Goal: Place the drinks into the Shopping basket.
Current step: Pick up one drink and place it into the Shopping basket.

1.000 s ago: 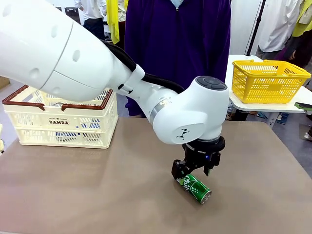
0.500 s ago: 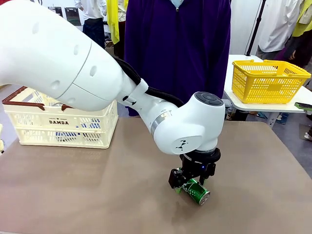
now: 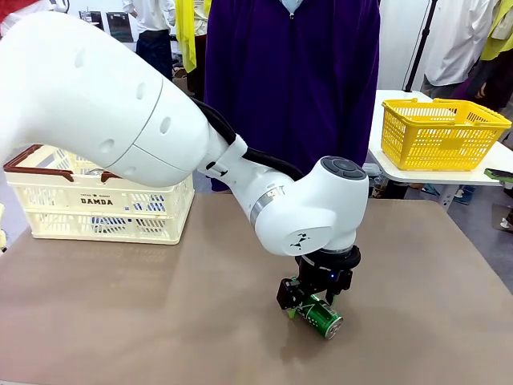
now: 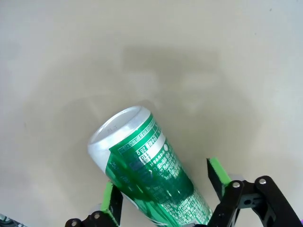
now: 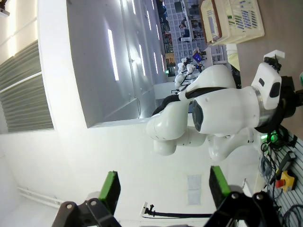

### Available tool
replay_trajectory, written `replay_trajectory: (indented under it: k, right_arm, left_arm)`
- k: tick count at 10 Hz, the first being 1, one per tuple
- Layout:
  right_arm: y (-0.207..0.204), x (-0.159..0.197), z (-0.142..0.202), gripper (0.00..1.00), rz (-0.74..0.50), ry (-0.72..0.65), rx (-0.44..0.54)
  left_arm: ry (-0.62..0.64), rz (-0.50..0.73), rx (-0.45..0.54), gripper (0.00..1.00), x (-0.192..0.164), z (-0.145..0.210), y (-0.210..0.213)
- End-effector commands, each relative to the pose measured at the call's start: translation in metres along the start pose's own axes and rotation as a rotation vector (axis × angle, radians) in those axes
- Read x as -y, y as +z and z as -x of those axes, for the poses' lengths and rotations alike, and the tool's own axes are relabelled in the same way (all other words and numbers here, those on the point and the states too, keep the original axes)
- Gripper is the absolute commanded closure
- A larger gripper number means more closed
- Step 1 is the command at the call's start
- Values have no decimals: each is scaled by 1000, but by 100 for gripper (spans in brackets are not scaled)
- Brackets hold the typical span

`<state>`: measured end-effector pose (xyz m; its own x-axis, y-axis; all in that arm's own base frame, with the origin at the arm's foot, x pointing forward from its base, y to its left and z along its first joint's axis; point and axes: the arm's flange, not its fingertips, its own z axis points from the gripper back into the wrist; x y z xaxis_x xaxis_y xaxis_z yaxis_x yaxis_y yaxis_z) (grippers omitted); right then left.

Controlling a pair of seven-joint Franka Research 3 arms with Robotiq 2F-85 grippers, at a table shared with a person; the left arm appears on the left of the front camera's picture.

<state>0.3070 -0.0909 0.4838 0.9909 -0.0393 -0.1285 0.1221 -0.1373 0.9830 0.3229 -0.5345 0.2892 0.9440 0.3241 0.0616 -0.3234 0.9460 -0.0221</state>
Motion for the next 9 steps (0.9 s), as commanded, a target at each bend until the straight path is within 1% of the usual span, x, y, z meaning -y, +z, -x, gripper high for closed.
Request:
replay_trajectory:
  k: [1, 5, 7, 8, 9]
  right_arm:
    - [2, -4, 2, 0, 9, -10, -11]
    - [2, -4, 2, 0, 9, -10, -11]
    - [2, -4, 2, 0, 9, -10, -11]
    - [2, -4, 2, 0, 9, -10, -11]
    - [2, -4, 2, 0, 9, -10, -11]
  left_arm:
    - [13, -11, 35, 99, 5, -1, -3]
    - [20, -17, 31, 100, 4, -2, -3]
    - [23, -4, 37, 100, 1, -2, 3]
    - [15, 27, 38, 100, -5, -5, 25]
    - [1, 37, 36, 100, -15, -10, 63]
